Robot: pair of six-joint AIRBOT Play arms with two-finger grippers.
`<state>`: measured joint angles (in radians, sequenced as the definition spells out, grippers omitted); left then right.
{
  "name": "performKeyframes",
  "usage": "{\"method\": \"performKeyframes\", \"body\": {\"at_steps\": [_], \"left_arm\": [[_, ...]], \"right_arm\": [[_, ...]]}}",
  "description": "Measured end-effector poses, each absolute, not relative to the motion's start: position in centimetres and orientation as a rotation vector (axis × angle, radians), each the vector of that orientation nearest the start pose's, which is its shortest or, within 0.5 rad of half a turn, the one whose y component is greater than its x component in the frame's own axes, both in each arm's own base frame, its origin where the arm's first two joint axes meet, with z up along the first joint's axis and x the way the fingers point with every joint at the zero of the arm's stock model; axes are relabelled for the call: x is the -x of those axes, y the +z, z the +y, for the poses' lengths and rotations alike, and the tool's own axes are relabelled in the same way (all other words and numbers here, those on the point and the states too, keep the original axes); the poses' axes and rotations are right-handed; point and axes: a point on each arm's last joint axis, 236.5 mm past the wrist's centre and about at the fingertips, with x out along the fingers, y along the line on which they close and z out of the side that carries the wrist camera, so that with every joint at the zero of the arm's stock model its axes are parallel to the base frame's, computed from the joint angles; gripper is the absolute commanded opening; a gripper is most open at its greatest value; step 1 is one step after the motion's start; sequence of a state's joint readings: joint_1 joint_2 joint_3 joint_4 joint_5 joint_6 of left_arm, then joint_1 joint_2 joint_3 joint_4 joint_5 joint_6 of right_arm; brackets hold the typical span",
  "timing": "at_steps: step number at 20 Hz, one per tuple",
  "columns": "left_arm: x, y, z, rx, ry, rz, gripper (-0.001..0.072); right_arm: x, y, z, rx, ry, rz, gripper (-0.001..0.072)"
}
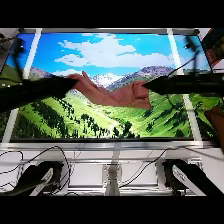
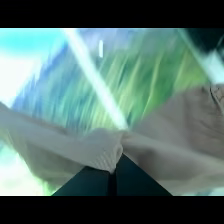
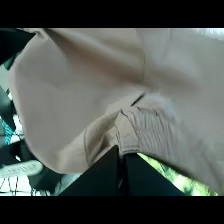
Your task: Fold the clothes and pants, and hang the long-sleeved shirts on hangers.
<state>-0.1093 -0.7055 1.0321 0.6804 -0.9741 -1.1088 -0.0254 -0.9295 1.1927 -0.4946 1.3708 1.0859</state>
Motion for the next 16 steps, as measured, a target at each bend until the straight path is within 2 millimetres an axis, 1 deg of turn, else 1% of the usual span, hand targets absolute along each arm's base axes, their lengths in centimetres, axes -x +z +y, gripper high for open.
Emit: {"method": "performKeyframes", "body": {"at_steps": [1, 2, 3, 5, 7, 8, 9, 10, 11, 12, 13, 15, 16], "left_arm": [[-28.3, 28.4, -18.3, 0.252, -0.768, 0.399, 0.0004], [-26.4, 30.8, -18.1, 0.248, -0.772, 0.33, 0.0003], [-24.6, 32.7, -17.8, 0.258, -0.769, 0.277, 0.0003], [-21.1, 35.5, -16.9, 0.305, -0.751, 0.208, 0.0003], [-18.2, 36.5, -16.0, 0.372, -0.721, 0.194, 0.0002], [-17.4, 36.4, -15.6, 0.406, -0.698, 0.211, 0.0002], [-17.1, 35.9, -15.2, 0.437, -0.676, 0.238, 0.0003], [-17.3, 35.0, -14.9, 0.464, -0.65, 0.276, 0.0003], [-17.9, 33.8, -14.8, 0.484, -0.626, 0.324, 0.0004], [-19.0, 32.3, -14.8, 0.502, -0.604, 0.379, 0.0005], [-20.3, 30.4, -14.8, 0.519, -0.579, 0.445, 0.0005], [-23.8, 26.2, -15.0, 0.539, -0.532, 0.573, 0.0006], [-25.9, 24.1, -15.2, 0.55, -0.512, 0.63, 0.0006]], "right_arm": [[-27.5, 26.8, 19.7, -0.356, 0.983, 0.688, 0.0021], [-25.9, 28.8, 19.7, -0.358, 0.978, 0.645, 0.0022], [-24.1, 30.6, 19.8, -0.366, 0.971, 0.607, 0.0021], [-20.9, 33.2, 19.9, -0.397, 0.96, 0.559, 0.0021], [-18.0, 34.8, 19.9, -0.438, 0.95, 0.531, 0.0021], [-17.0, 35.1, 19.9, -0.465, 0.938, 0.527, 0.0021], [-16.7, 35.0, 19.7, -0.495, 0.913, 0.53, 0.0021], [-16.8, 34.5, 19.3, -0.525, 0.876, 0.542, 0.0021], [-17.3, 33.7, 19.0, -0.565, 0.84, 0.564, 0.0021], [-18.1, 32.5, 18.6, -0.608, 0.803, 0.588, 0.0021], [-19.3, 31.2, 18.2, -0.65, 0.76, 0.608, 0.0021], [-22.5, 27.8, 17.1, -0.749, 0.663, 0.644, 0.0021], [-24.6, 25.6, 16.4, -0.803, 0.602, 0.664, 0.0022]]}}
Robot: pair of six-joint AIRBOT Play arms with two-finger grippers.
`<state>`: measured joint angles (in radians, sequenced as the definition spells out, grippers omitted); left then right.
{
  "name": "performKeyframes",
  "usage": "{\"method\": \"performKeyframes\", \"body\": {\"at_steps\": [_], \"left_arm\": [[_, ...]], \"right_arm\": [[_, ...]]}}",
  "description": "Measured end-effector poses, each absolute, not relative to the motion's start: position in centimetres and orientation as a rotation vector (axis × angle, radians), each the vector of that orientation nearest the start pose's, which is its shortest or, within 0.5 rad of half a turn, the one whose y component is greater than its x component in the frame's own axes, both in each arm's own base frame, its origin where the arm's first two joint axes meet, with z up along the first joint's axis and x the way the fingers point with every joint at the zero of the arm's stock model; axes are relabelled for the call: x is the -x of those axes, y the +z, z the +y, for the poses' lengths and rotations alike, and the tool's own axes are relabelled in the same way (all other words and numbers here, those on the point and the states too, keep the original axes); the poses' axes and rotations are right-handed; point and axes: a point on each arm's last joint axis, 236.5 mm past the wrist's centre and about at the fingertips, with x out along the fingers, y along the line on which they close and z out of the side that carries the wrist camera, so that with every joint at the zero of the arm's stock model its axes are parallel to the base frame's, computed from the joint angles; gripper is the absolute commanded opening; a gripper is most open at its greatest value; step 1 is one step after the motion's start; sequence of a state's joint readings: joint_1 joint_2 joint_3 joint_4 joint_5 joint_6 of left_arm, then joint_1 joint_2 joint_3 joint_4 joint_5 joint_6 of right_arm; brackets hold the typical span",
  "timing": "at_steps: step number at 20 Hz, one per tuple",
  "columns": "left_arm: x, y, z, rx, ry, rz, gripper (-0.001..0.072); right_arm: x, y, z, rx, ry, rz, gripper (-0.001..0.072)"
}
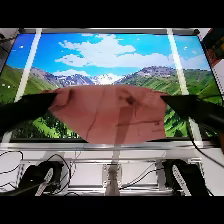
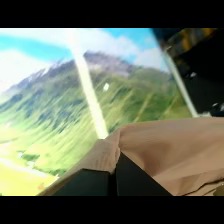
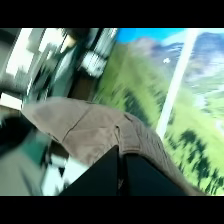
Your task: Fold the clothes and pants, and hang the long-sleeved shirts on hangers.
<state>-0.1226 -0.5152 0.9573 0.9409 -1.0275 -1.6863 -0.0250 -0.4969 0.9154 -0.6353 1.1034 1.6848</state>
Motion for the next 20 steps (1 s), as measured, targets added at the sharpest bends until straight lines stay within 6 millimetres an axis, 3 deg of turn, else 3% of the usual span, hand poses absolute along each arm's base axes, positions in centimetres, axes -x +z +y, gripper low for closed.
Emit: {"method": "performKeyframes", "body": {"at_steps": [5, 7, 9, 12, 14, 20], "left_arm": [[-35.9, 13.9, -19.0, 0.59, -0.46, 0.784, 0.0006], [-38.5, 9.9, -20.9, 0.616, -0.432, 0.822, 0.0005], [-39.4, 6.5, -22.2, 0.623, -0.414, 0.876, 0.0005], [-38.2, 3.2, -23.7, 0.608, -0.426, 0.988, 0.0005], [-36.3, 1.2, -24.1, 0.556, -0.449, 1.092, 0.0005], [-30.3, -1.9, -24.8, 0.43, -0.523, 1.345, 0.0006]], "right_arm": [[-33.9, 15.2, 12.4, -0.984, 0.305, 0.722, 0.0021], [-36.7, 11.9, 11.0, -1.012, 0.213, 0.74, 0.0021], [-38.6, 9.0, 10.0, -0.98, 0.15, 0.778, 0.0021], [-39.7, 4.9, 9.2, -0.842, 0.111, 0.895, 0.0021], [-39.0, 2.7, 8.8, -0.714, 0.108, 1.008, 0.0021], [-34.3, -1.3, 5.3, -0.382, 0.058, 1.296, 0.0021]]}}
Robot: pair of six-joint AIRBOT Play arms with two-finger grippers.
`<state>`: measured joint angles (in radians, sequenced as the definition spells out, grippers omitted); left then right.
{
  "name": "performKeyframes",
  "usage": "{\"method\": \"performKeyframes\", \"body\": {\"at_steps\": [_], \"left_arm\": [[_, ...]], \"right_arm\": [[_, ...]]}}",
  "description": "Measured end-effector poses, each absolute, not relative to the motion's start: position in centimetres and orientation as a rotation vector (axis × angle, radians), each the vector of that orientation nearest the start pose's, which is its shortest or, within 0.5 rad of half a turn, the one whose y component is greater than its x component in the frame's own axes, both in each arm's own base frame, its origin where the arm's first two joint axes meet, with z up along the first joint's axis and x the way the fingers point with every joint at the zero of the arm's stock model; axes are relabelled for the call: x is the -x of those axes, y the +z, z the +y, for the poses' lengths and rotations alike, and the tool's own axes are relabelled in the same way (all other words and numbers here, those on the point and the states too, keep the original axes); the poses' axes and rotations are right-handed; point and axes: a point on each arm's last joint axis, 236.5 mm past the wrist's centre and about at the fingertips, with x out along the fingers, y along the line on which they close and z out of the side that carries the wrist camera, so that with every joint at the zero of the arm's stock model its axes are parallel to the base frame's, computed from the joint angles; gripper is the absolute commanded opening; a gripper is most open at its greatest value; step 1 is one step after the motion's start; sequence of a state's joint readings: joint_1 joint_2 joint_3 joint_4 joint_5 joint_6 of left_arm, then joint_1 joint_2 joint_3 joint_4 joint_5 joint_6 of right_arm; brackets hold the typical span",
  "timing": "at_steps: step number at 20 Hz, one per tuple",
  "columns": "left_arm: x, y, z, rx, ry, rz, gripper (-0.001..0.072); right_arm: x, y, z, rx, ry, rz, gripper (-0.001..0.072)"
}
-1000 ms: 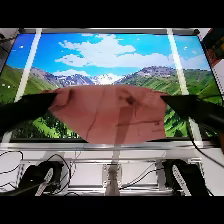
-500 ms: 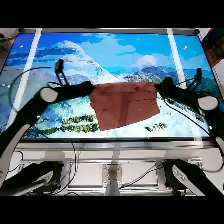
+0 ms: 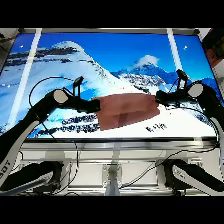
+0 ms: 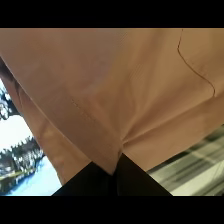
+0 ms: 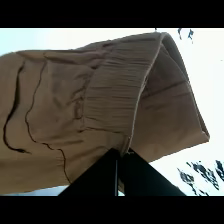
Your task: Fold the clothes and pants, and hang the long-sleeved shirts on hangers.
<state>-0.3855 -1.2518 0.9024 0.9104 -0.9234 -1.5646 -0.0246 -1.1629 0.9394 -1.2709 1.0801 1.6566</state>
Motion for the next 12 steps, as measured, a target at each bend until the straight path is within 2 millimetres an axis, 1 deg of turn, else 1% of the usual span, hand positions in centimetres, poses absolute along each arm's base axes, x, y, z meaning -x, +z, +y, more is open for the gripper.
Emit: {"method": "performKeyframes", "body": {"at_steps": [4, 5, 6, 7, 8, 9, 12], "left_arm": [[-28.1, -3.2, -25.7, 0.394, -0.54, 1.436, 0.0009], [-27.5, -3.6, -26.0, 0.38, -0.546, 1.457, 0.0021], [-26.9, -4.0, -26.3, 0.366, -0.554, 1.478, 0.014], [-26.5, -4.4, -26.4, 0.351, -0.556, 1.493, 0.0394], [-26.1, -4.8, -26.3, 0.335, -0.555, 1.512, 0.068], [-26.1, -4.8, -26.6, 0.342, -0.557, 1.512, 0.0701], [-25.9, -5.0, -26.8, 0.353, -0.56, 1.527, 0.0696]], "right_arm": [[-32.0, -2.2, 3.9, -0.294, 0.029, 1.404, 0.0022], [-31.4, -2.4, 3.7, -0.28, 0.024, 1.43, 0.0027], [-30.9, -2.5, 3.4, -0.268, 0.019, 1.451, 0.0124], [-30.6, -2.5, 3.1, -0.252, 0.012, 1.465, 0.0352], [-30.2, -2.6, 2.9, -0.239, 0.006, 1.48, 0.0546], [-30.0, -2.7, 2.8, -0.233, 0.008, 1.492, 0.0573], [-29.8, -2.5, 2.8, -0.189, 0.044, 1.497, 0.057]]}}
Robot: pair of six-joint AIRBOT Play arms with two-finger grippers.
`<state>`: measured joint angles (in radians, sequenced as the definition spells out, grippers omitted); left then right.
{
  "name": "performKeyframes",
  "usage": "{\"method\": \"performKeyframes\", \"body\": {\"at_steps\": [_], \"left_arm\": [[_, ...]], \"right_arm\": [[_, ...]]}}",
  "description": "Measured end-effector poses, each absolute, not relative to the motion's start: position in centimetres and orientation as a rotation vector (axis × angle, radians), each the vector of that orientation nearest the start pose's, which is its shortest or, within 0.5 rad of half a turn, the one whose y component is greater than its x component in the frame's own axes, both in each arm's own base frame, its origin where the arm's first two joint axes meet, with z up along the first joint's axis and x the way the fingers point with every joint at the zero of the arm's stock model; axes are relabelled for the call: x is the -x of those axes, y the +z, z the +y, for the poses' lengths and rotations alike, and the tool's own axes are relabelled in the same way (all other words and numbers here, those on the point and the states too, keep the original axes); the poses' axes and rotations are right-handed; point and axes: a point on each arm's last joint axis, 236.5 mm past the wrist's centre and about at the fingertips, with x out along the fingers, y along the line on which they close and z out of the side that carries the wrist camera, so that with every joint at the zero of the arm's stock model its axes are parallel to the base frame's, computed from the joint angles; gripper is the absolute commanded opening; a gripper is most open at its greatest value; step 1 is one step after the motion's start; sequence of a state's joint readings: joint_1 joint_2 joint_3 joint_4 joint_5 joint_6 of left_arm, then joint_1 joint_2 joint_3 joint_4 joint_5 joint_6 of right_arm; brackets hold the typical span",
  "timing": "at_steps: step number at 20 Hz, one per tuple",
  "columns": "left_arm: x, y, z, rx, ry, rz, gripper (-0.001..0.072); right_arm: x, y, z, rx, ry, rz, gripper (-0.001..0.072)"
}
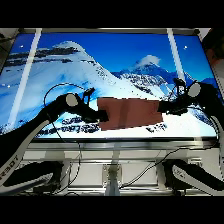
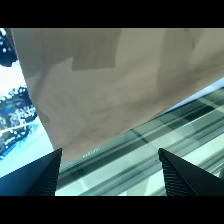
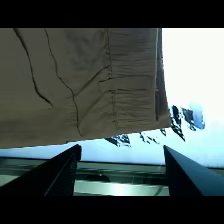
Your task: Fold the clothes and pants, and hang the long-sleeved shirts on hangers.
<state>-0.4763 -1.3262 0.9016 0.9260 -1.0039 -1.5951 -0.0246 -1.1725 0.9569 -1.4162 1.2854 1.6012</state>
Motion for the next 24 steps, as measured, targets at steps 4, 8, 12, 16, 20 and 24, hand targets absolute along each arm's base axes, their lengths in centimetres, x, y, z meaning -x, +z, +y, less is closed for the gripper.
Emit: {"method": "performKeyframes", "body": {"at_steps": [4, 8, 12, 16, 20, 24], "left_arm": [[-26.6, -4.9, -26.2, 0.388, -0.538, 1.524, 0.0696], [-28.6, -3.7, -23.9, 0.45, -0.489, 1.476, 0.0696], [-30.5, -2.4, -21.7, 0.5, -0.447, 1.417, 0.0696], [-31.2, -1.9, -20.6, 0.517, -0.429, 1.393, 0.0696], [-31.5, -1.8, -20.3, 0.521, -0.423, 1.384, 0.0696], [-31.7, -1.8, -20.2, 0.523, -0.419, 1.375, 0.0696]], "right_arm": [[-32.9, -0.8, -0.1, -0.072, 0.016, 1.377, 0.0417], [-35.2, 2.3, -7.5, -0.11, -0.137, 1.251, 0.0415], [-33.6, 0.0, -9.6, -0.415, -0.078, 1.299, 0.0628], [-33.6, -3.5, -6.5, -0.629, 0.113, 1.366, 0.0684], [-33.7, -7.5, -3.5, -0.639, 0.209, 1.469, 0.0684], [-33.5, -10.3, 0.6, -0.621, 0.31, 1.568, 0.0683]]}}
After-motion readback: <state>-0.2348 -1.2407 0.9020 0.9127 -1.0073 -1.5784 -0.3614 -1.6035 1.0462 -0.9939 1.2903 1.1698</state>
